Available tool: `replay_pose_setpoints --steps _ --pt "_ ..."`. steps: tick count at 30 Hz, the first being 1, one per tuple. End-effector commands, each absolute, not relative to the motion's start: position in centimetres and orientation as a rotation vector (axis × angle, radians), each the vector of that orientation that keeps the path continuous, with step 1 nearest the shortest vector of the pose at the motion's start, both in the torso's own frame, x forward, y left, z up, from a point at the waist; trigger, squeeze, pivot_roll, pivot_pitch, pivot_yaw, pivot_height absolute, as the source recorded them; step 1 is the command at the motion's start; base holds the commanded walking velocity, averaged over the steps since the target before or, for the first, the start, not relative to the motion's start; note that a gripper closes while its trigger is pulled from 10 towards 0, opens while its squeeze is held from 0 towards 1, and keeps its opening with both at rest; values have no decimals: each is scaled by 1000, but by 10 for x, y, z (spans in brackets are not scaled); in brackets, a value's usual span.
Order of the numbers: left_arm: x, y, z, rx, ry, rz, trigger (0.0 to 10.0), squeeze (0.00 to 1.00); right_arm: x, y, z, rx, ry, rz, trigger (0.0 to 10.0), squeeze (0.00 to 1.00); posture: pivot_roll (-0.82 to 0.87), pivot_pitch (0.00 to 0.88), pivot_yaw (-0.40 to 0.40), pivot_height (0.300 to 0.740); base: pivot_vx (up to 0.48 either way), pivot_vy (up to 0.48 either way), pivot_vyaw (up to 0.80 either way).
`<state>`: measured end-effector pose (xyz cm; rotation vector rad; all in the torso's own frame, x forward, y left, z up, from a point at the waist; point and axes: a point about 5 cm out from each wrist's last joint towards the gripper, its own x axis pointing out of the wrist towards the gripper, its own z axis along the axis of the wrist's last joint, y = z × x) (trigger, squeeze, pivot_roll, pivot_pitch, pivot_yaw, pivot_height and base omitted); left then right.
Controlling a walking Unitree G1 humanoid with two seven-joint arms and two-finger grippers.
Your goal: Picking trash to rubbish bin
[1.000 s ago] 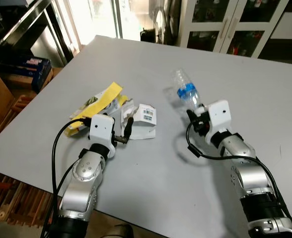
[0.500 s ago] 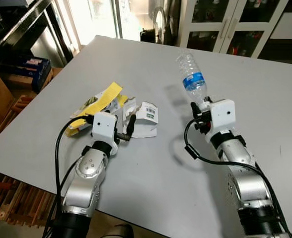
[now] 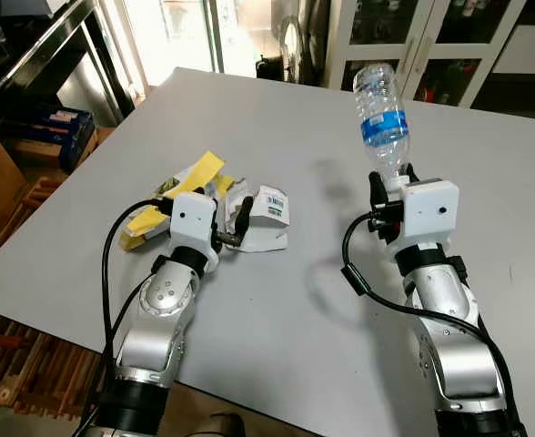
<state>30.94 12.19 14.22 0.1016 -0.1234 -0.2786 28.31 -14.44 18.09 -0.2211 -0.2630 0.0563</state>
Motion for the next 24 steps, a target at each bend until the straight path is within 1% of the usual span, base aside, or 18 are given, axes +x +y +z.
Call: replay_pose_setpoints --steps 1,13,23,24 --pt "311 117 154 109 -176 -296 10000 0 279 -140 186 -232 -277 61 10000 0 -42 72 60 740 0 0 0" --pt "315 112 156 97 -192 -287 10000 0 277 -142 193 -249 -281 47 10000 0 -59 59 49 740 0 0 0" --pt "312 116 153 76 -172 -310 10000 0 270 -150 188 -164 -218 -5 10000 0 -62 59 46 740 0 0 0" --pt "311 115 152 73 -166 -316 10000 0 269 -151 185 -154 -206 -12 10000 0 -63 74 45 740 0 0 0"
